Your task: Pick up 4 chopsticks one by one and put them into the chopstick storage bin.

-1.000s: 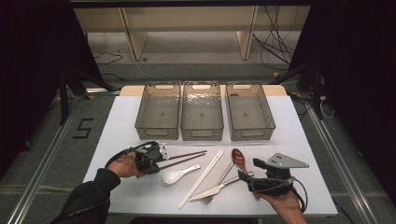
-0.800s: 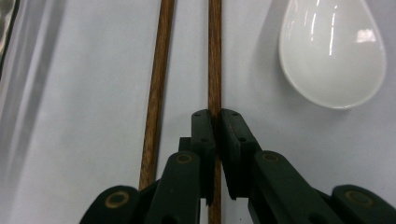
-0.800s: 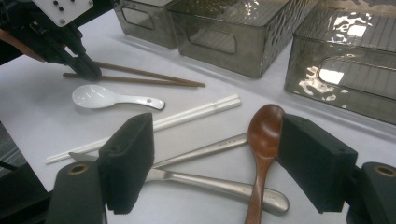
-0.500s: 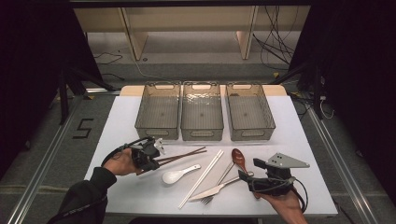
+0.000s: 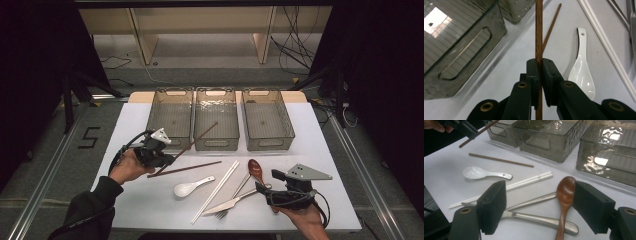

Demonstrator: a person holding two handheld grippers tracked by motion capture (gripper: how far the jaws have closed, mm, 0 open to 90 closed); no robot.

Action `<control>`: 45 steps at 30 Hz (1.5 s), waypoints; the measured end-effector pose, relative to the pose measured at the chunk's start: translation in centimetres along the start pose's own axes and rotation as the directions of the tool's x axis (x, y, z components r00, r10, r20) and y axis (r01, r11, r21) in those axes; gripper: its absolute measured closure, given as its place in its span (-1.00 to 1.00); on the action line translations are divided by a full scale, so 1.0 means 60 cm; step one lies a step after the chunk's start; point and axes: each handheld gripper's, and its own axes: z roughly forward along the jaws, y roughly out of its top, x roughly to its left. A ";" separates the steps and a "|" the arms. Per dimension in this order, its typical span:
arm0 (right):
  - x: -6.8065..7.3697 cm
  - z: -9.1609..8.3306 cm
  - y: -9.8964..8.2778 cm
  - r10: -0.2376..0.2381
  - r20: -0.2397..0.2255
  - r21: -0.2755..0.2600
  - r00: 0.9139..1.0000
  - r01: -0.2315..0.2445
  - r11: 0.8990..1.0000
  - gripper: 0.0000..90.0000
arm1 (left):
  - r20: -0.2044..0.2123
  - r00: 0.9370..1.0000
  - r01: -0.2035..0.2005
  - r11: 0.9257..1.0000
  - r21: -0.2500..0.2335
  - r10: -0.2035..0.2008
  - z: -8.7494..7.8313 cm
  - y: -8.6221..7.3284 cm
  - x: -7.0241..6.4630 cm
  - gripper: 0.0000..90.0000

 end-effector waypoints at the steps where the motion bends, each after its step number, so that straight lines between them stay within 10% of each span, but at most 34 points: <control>1: 0.000 0.000 0.000 0.001 0.001 0.000 1.000 -0.001 1.000 -0.38 | -0.004 1.000 0.011 1.000 -0.006 -0.011 -0.002 0.001 0.003 0.86; 21: 0.000 0.000 0.000 0.003 -0.002 -0.002 1.000 -0.003 1.000 -0.38 | -0.068 0.987 0.135 0.983 -0.124 -0.144 -0.022 0.027 0.057 0.86; 45: -0.001 0.001 0.000 0.013 -0.008 0.001 1.000 -0.013 1.000 -0.38 | -0.168 0.960 0.202 0.969 -0.142 -0.224 -0.022 0.069 0.127 0.86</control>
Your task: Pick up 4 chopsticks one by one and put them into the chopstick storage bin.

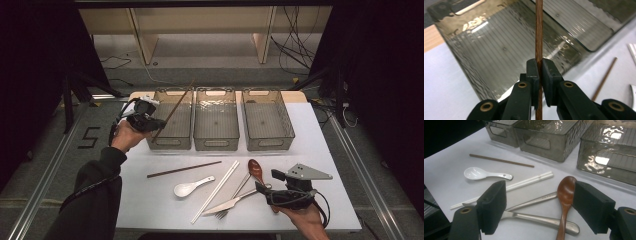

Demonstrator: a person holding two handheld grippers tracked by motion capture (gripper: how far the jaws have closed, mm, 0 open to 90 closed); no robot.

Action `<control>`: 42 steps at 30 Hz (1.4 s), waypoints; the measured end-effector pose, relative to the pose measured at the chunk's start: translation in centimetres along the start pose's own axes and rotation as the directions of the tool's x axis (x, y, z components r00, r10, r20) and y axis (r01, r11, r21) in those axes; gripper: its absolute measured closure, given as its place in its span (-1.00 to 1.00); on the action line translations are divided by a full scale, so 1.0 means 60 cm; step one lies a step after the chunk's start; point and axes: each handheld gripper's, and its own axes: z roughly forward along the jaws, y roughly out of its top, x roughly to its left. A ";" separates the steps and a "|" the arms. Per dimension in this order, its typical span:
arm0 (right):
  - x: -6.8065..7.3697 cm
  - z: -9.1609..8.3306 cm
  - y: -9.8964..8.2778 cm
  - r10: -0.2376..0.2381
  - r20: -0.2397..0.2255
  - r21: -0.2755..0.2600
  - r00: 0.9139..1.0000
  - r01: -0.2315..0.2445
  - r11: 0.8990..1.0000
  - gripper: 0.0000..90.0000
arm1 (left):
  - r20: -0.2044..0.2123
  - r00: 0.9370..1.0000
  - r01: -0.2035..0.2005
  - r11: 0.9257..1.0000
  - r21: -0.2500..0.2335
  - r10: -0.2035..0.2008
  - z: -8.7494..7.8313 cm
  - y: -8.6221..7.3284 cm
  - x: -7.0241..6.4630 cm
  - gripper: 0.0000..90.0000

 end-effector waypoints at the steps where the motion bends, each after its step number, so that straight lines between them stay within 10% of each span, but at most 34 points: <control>1: 0.000 0.000 0.000 0.000 0.000 0.000 1.000 0.000 1.000 -0.38 | -0.003 1.000 0.005 1.000 -0.001 -0.005 0.002 0.002 0.004 0.86; 26: 0.000 0.001 -0.001 -0.003 -0.006 0.003 1.000 0.003 1.000 -0.38 | -0.079 0.991 0.104 0.994 -0.046 -0.107 0.041 0.006 0.052 0.86; 42: 0.001 0.002 -0.001 -0.002 -0.005 0.007 1.000 0.002 1.000 -0.37 | -0.097 0.990 0.102 0.995 -0.013 -0.103 0.061 -0.014 0.055 0.85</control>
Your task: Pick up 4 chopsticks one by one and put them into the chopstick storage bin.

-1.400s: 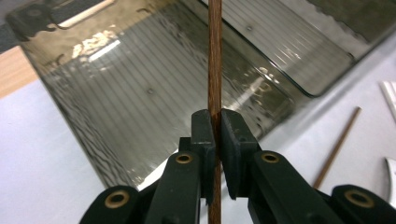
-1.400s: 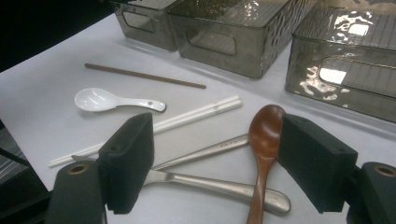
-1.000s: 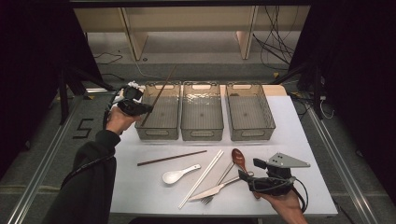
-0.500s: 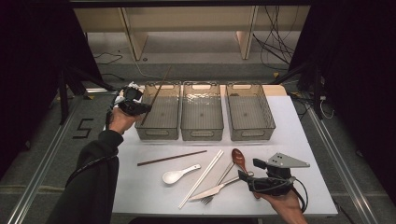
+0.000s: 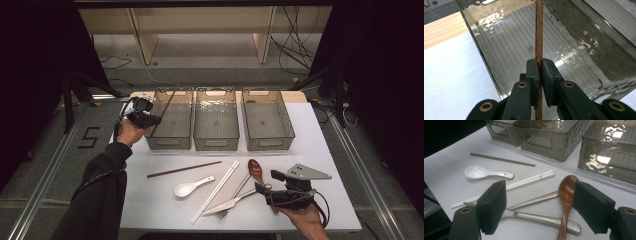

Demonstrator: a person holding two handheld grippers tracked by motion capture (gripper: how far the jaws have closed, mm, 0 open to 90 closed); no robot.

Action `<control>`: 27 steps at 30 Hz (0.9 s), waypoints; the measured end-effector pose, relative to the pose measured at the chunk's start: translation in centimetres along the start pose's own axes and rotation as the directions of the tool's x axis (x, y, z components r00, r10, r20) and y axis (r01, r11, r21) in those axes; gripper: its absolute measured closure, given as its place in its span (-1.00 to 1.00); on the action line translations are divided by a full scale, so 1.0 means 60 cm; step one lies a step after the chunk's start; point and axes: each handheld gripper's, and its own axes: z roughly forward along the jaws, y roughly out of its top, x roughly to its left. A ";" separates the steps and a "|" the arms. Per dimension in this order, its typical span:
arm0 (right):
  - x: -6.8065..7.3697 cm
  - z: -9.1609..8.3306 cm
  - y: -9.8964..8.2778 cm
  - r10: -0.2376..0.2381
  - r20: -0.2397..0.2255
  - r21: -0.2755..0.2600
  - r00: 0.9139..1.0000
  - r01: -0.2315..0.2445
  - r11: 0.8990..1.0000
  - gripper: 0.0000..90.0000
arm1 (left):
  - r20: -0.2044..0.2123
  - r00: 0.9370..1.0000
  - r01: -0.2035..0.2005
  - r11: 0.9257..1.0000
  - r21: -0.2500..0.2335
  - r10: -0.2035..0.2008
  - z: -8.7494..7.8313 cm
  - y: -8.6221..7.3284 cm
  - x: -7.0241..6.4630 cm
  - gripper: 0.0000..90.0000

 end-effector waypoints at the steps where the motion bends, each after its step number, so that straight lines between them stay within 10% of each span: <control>1: 0.000 0.000 0.000 -0.001 0.000 0.000 1.000 0.001 1.000 -0.37 | 0.001 1.000 0.002 1.000 0.003 -0.002 0.001 -0.001 -0.001 0.85; 15: 0.000 -0.001 0.000 -0.001 -0.004 -0.004 1.000 0.001 1.000 -0.38 | 0.009 0.999 0.031 0.999 -0.028 -0.031 -0.020 -0.004 -0.022 0.40; 21: 0.000 -0.001 0.000 0.000 -0.003 -0.002 1.000 0.000 1.000 -0.38 | 0.062 0.998 -0.030 0.999 -0.022 0.032 -0.049 -0.013 -0.052 -0.04; 27: 0.001 -0.001 0.000 0.000 -0.001 0.004 1.000 0.000 1.000 -0.38 | 0.146 0.979 -0.154 0.986 0.060 0.144 -0.066 -0.033 -0.088 -0.23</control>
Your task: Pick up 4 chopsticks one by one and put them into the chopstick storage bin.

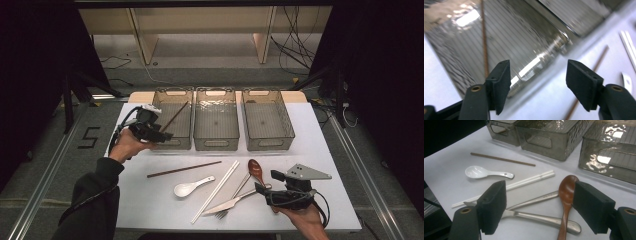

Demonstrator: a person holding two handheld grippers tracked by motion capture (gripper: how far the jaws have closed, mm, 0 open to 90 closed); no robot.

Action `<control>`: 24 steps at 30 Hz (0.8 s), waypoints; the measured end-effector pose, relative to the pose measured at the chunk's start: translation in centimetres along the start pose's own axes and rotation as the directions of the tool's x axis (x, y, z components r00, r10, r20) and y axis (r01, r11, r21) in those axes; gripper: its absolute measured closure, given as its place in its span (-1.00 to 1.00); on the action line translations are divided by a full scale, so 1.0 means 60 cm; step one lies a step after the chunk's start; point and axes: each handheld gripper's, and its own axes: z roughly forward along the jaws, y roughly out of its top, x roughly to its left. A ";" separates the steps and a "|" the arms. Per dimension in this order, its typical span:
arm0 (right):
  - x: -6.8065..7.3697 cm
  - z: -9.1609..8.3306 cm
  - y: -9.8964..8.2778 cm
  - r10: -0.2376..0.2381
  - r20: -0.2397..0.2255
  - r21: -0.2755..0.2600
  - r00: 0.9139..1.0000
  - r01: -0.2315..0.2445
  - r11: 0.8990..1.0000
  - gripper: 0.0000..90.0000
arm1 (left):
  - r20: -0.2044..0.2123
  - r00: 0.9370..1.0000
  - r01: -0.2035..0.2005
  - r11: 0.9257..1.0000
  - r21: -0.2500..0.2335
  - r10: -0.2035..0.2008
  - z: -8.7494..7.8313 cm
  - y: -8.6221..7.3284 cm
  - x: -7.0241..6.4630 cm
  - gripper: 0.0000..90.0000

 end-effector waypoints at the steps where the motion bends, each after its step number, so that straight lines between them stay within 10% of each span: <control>1: 0.000 0.000 0.000 0.000 0.000 -0.001 1.000 0.000 1.000 -0.37 | 0.011 1.000 -0.007 1.000 0.011 0.007 -0.001 -0.003 -0.007 -0.25; 9: 0.001 -0.001 0.000 -0.004 0.002 0.000 1.000 0.004 1.000 -0.38 | 0.071 0.994 -0.095 0.984 0.152 0.085 0.012 -0.025 -0.043 -0.36; 24: 0.000 -0.001 0.000 -0.005 -0.003 -0.005 1.000 0.005 1.000 -0.38 | 0.076 0.993 -0.108 0.944 0.311 0.088 0.056 -0.049 -0.056 -0.33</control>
